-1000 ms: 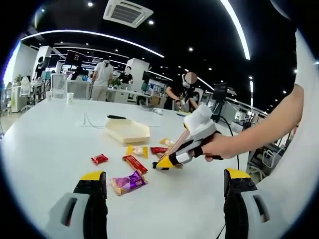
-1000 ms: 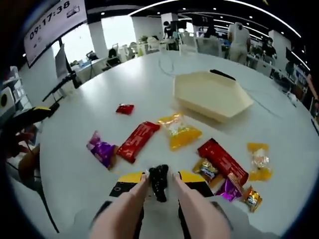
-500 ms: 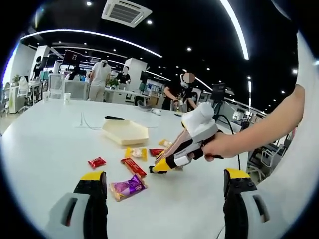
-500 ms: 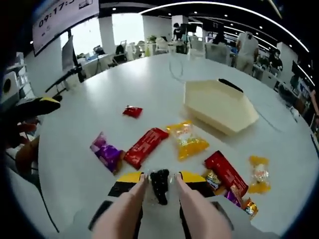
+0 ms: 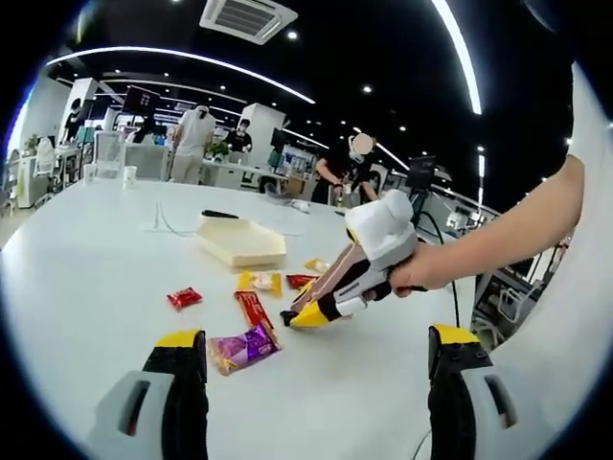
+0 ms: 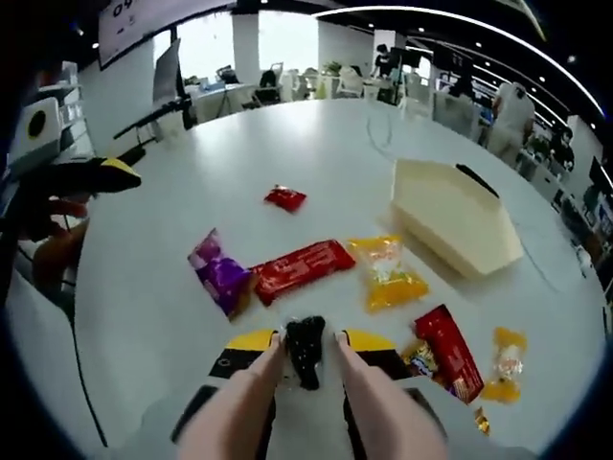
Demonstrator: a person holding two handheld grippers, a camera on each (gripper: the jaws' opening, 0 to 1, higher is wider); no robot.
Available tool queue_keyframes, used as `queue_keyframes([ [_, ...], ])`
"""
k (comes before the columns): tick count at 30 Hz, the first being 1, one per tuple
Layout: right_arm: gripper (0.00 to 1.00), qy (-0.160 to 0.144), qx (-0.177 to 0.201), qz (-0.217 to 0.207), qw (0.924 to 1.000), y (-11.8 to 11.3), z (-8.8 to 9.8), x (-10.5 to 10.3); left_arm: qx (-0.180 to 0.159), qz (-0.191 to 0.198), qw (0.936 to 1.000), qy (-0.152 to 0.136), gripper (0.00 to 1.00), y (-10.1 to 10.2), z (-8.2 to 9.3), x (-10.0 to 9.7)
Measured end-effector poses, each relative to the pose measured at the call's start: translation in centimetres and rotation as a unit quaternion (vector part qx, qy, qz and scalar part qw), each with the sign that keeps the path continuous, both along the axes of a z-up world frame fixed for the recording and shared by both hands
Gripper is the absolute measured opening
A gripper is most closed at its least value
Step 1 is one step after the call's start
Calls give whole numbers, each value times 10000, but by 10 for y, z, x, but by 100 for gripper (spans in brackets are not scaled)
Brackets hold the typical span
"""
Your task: Place the target food into the container with the food tongs after gripping and lifting it, then release it inside without dropping or visibly crushing the food.
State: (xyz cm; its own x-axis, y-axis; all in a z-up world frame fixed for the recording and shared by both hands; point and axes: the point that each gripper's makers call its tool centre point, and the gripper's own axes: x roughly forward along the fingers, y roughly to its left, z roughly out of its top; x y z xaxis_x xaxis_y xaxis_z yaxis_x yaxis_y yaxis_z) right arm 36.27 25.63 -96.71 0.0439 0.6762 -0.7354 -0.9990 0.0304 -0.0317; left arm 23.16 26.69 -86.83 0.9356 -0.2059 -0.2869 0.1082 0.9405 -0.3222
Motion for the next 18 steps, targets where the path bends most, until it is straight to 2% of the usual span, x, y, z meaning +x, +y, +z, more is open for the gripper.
queue_keyframes([
  [4, 26, -78, 10, 181, 9998, 0, 0, -1, 9, -30, 10000, -42, 97, 1, 2, 3],
  [6, 25, -248, -79, 339, 9991, -1, -2, -4, 22, -39, 10000, -48, 97, 1, 3, 4],
  [10, 22, -304, -103, 274, 9991, 0, -1, -6, 50, -15, 10000, -22, 97, 4, 1, 2],
  [12, 20, -377, -74, 370, 9986, 0, -1, -6, 36, 16, 10000, -9, 96, 6, -1, -1],
  [18, 17, -217, -153, 158, 9995, 0, 0, -5, 9, 47, 10000, 40, 96, 6, -6, -4],
])
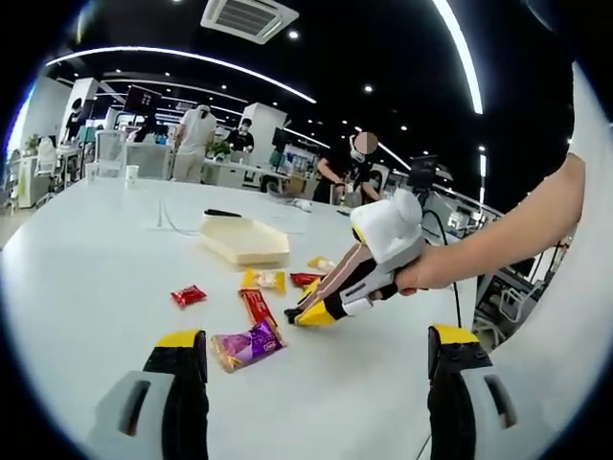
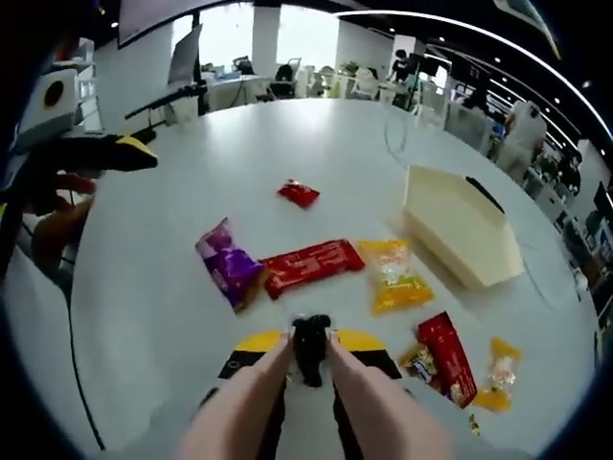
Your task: Place the target food into the container with the food tongs after gripping and lifting it, then release it inside without dropping or visibly crushing the food.
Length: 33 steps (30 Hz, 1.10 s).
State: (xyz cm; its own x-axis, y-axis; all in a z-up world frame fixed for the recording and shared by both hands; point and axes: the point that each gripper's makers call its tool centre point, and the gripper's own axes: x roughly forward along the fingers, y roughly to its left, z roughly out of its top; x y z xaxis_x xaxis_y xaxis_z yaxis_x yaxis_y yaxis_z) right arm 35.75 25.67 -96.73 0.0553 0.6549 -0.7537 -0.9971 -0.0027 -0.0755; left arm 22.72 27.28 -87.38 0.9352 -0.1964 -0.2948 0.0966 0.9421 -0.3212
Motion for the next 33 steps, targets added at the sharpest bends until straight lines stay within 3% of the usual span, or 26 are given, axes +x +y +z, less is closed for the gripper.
queue_keyframes([
  [3, 17, 168, -29, -238, 9996, 0, 0, 1, -21, -7, 10000, 17, 96, 0, -2, 0],
  [4, 17, 350, -49, -436, 9984, -1, 0, 0, -21, -4, 10000, 12, 96, 0, -1, 0],
  [16, 17, 400, -58, -467, 9981, -5, 3, -2, 9, 72, 10000, 18, 97, 5, 0, -1],
  [23, 17, 609, 222, -948, 9934, -9, 18, 11, -10, 80, 10000, 50, 97, 5, -2, -1],
  [31, 18, 549, 386, -995, 9928, -13, 34, 15, -22, -15, 10000, 43, 97, -1, -1, 4],
  [32, 18, 861, 407, -1101, 9893, -11, 35, 11, -24, -20, 10000, 45, 97, -1, -1, 4],
  [33, 18, 809, 438, -1151, 9891, -11, 37, 14, -26, -25, 10000, 45, 97, -1, 0, 5],
])
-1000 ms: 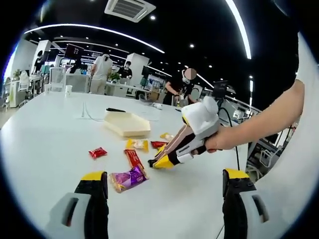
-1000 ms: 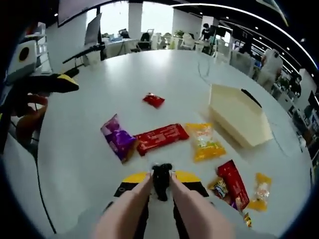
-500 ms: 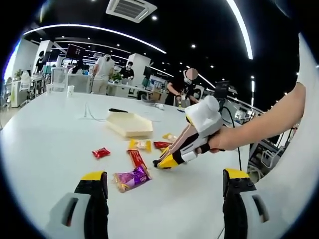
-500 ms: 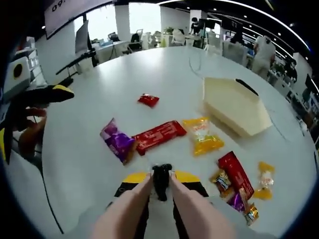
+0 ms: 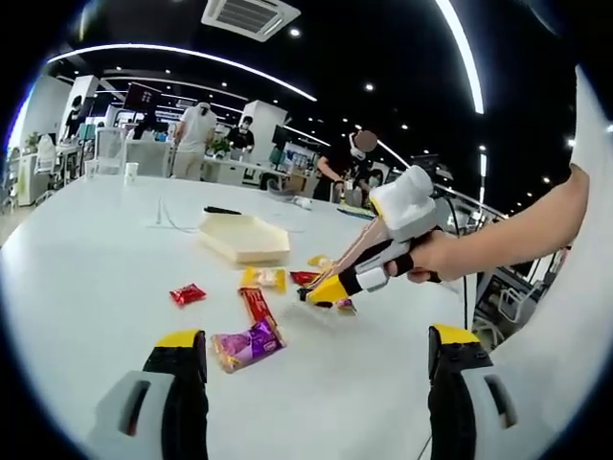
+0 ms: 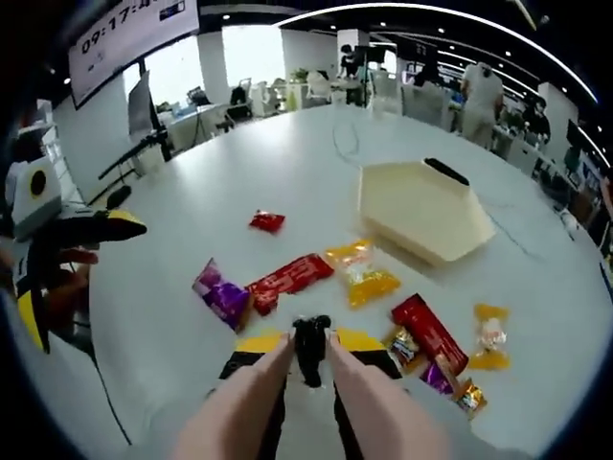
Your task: Place the target food into the container with the food tongs after gripping and lifting it, then release it inside without dropping or visibly crushing the food.
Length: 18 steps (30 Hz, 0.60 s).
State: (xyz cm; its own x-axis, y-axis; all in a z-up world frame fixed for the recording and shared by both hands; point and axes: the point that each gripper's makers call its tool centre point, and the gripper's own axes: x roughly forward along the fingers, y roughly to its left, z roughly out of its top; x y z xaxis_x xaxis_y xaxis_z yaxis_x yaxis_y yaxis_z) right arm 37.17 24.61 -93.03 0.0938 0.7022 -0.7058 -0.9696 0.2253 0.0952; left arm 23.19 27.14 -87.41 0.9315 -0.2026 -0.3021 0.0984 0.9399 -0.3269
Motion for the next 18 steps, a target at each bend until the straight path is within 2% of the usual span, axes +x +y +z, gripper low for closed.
queue_keyframes([
  [1, 17, -172, 5, 3, 9999, 0, 4, 5, 2, -6, 10000, -5, 97, 0, 1, 0],
  [3, 17, -90, 56, -17, 9999, 2, 10, 5, -1, -9, 10000, -8, 97, 0, 1, 0],
  [7, 18, -193, 114, -10, 9997, 4, 18, 12, 11, -9, 10000, -3, 97, 1, 3, 0],
  [8, 18, -94, 94, -80, 9999, 4, 17, 14, 8, 2, 10000, 0, 97, 1, 3, -1],
  [14, 18, -242, 122, -44, 9996, 5, 29, 21, 118, 142, 9998, -18, 95, 4, 6, -8],
  [15, 18, -405, 129, -19, 9991, 7, 30, 26, 95, 161, 9998, -21, 95, 5, 6, -8],
  [16, 18, -328, 40, 25, 9995, 7, 27, 26, 68, 176, 9998, -23, 95, 4, 7, -8],
  [18, 18, -360, 45, 15, 9993, 7, 28, 29, 37, 181, 9998, -33, 95, 3, 7, -8],
])
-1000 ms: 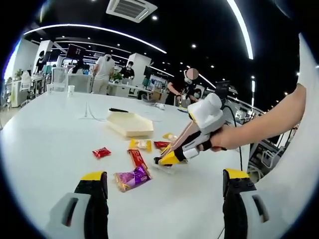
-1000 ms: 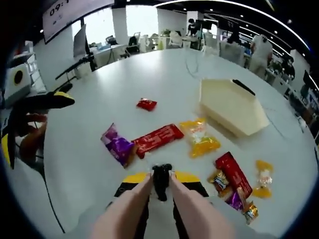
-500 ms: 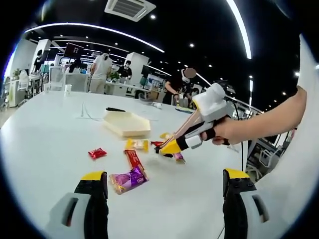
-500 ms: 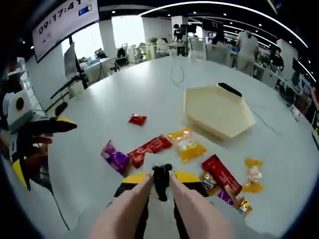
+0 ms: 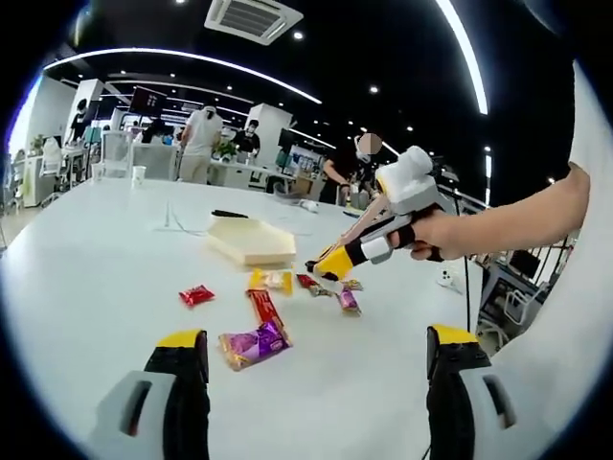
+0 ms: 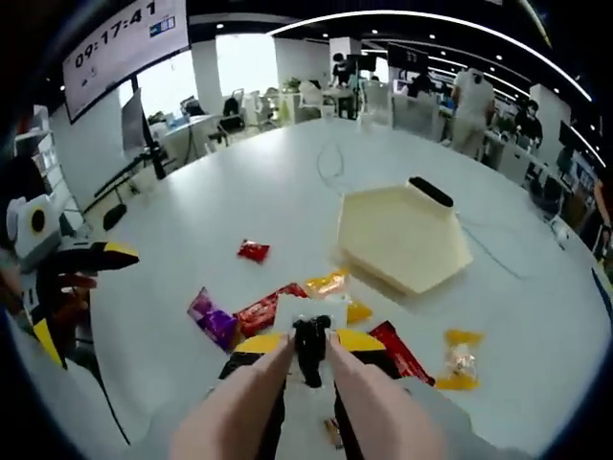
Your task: Place the target food into the container with the food tongs after gripping and lifting it, then release it inside without dropping or visibly crushing the food.
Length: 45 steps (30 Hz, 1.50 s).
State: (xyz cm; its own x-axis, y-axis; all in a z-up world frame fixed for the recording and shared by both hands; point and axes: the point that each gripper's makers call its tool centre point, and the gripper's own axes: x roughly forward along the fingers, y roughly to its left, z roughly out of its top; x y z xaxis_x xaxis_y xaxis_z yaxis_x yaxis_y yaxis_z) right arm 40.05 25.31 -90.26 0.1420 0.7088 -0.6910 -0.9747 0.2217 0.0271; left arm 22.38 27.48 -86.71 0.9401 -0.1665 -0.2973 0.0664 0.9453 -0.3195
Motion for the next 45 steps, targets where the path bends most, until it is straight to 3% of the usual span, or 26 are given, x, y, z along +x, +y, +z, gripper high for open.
queue_keyframes([
  [10, 18, -127, 87, -193, 9997, 0, 23, 29, -55, -45, 9999, -116, 95, -3, 10, 2],
  [11, 18, -312, 108, -286, 9990, -1, 29, 37, -32, -62, 9999, -124, 95, -4, 10, 4],
  [13, 18, -165, 108, -290, 9994, -1, 33, 37, -21, -66, 9999, -116, 96, -3, 9, 6],
  [14, 18, -295, 134, -302, 9990, -1, 36, 40, -33, -53, 9999, -127, 96, -3, 10, 7],
  [18, 18, -283, 156, -275, 9991, 0, 45, 47, -2, -55, 9998, -185, 96, -5, 15, 9],
  [24, 18, -209, 155, -269, 9993, 6, 46, 53, 41, -30, 9999, -148, 98, -5, 11, 7],
  [27, 18, -288, 195, -273, 9990, 11, 51, 59, 12, 8, 9999, -151, 98, -5, 10, 6],
  [28, 18, -487, 153, -263, 9984, 12, 50, 64, 6, 9, 9999, -151, 98, -5, 10, 6],
  [32, 18, -372, -36, -320, 9988, 14, 41, 77, 69, -66, 9999, -98, 99, -8, 7, 4],
  [33, 18, -494, 56, -417, 9979, 14, 44, 83, 77, -58, 9999, -82, 99, -8, 6, 3],
  [34, 18, -332, 23, -393, 9987, 15, 43, 82, 66, -33, 9999, -93, 99, -7, 7, 2],
  [36, 17, -573, 245, -425, 9972, 20, 53, 90, 42, 24, 9999, -109, 99, -5, 8, 1],
  [37, 17, -449, 337, -387, 9977, 23, 57, 86, 40, 40, 9999, -115, 99, -4, 9, 1],
  [38, 17, -775, 387, -380, 9955, 26, 64, 93, 66, 66, 9999, -104, 99, -2, 8, 0],
  [39, 17, -825, 334, -295, 9956, 27, 63, 93, 91, 71, 9999, -89, 99, -2, 8, 0],
  [40, 17, -619, 320, -332, 9970, 30, 61, 92, 118, 71, 9999, -75, 99, -1, 7, -1],
  [45, 17, -680, 312, -283, 9968, 42, 63, 102, 123, 113, 9998, -81, 99, 2, 11, -3],
])
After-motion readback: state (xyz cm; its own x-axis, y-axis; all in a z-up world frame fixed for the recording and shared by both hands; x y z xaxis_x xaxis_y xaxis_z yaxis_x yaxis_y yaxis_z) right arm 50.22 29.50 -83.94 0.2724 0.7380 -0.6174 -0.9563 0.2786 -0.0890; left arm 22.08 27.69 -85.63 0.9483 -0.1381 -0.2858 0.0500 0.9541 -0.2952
